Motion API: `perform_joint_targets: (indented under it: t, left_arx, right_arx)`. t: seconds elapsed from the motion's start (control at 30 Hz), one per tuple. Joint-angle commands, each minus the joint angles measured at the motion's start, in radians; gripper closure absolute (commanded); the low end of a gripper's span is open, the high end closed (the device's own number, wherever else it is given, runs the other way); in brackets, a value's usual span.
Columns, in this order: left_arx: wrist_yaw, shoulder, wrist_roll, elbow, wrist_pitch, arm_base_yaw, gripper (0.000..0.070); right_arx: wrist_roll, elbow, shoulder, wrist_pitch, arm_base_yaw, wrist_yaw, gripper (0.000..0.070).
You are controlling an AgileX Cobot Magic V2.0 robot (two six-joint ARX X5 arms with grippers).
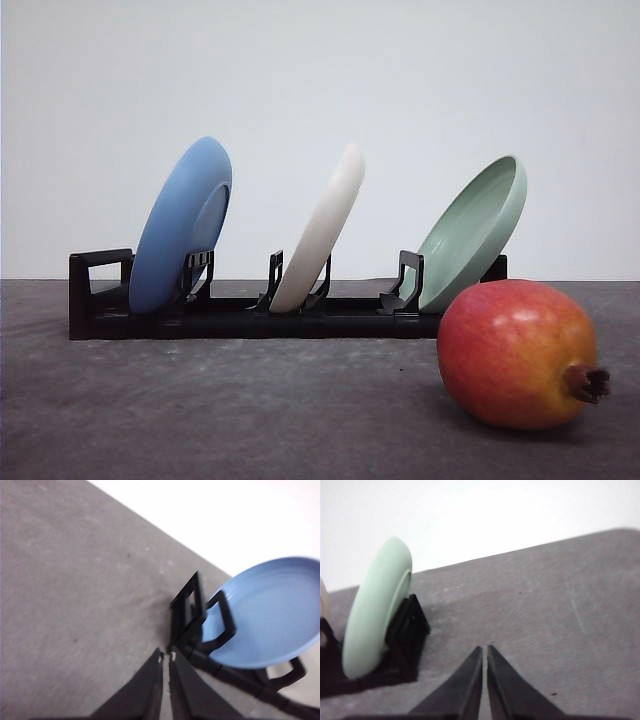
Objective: Place pomegranate in white plate
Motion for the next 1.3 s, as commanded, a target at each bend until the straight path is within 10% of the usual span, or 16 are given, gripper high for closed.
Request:
perform_joint_targets:
  t: [0.0, 0.63, 1.27]
  left_arx:
    - [0.003, -0.001, -0.016, 0.044, 0.036, 0.000, 0.0700]
    - [0.001, 0.304, 0.215, 0.585, -0.397, 0.000, 0.0697]
    - [0.158, 0.752, 0.418, 0.800, -0.384, -0.100, 0.0697]
  right_arx:
    - [0.092, 0.031, 0.000, 0.009, 0.000, -0.019, 0.0690]
    - [0.089, 0.532, 0.187, -0.471, 0.000, -0.101, 0.0692]
    - [-0.084, 0.641, 0.599, -0.403, 0.182, -0.249, 0.0691]
